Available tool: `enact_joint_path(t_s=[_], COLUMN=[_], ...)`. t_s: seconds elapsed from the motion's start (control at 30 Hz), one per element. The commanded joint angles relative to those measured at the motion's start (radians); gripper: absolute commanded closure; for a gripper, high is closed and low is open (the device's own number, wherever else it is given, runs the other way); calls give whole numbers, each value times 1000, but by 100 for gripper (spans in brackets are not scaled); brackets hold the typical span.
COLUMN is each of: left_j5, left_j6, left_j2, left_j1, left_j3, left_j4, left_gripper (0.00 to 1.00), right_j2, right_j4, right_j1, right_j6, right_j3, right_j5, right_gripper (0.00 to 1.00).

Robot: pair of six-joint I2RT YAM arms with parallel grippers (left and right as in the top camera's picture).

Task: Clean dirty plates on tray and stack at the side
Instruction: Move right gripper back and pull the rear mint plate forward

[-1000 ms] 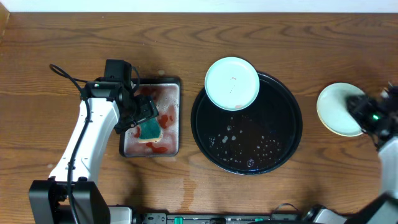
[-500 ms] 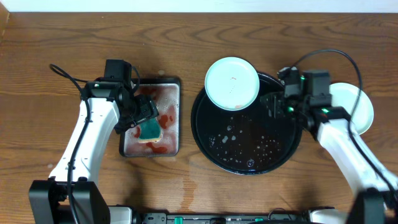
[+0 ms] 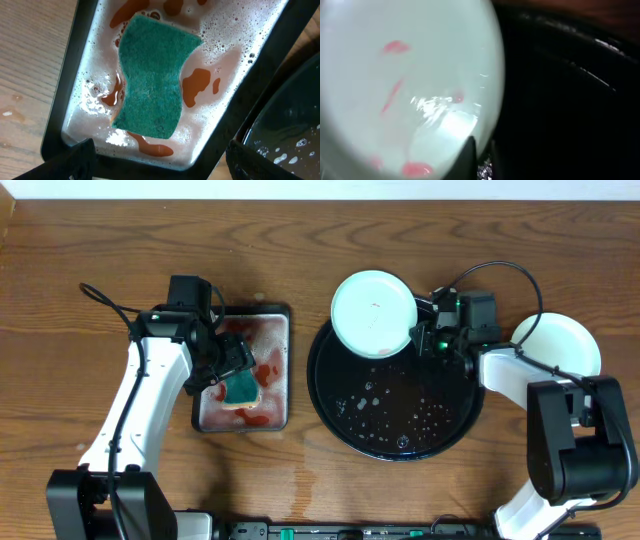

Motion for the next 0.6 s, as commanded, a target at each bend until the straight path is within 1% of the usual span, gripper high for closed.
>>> enact_joint_path(t_s=[0.0,0.13,0.27,0.37,0.4,0.43,0.47,0.5,0.57], left_j5=[2,2,2,2,2,2,2,2,2], left_j6=[2,2,2,2,2,2,2,2,2], left_j2=[-6,-6,-6,-6,-6,-6,-6,-6,-6], left_j1=[3,3,3,4,4,4,3,3,4], left_j3=[7,7,7,7,7,7,7,7,7], left_j4=[-2,-2,-2,-2,-2,-2,-2,-2,-2], left_gripper=[16,16,16,16,16,16,16,16,16], right_j2=[-21,-106,-222,-280,-290,-289,-280,-271,-241], right_j4=[-4,-79,-228,-330,-366,-373,-372,-370,-356], right_j1=[8,4,5,6,9,13,20,26,44], right_j6=[21,21,21,21,10,-37,-107,-156,-261], right_j3=[5,5,5,5,5,5,4,4,4], right_j5=[20,58,173,185,137,80,22,-10,-27], right_gripper=[99,99,99,99,96,82,71,64,54])
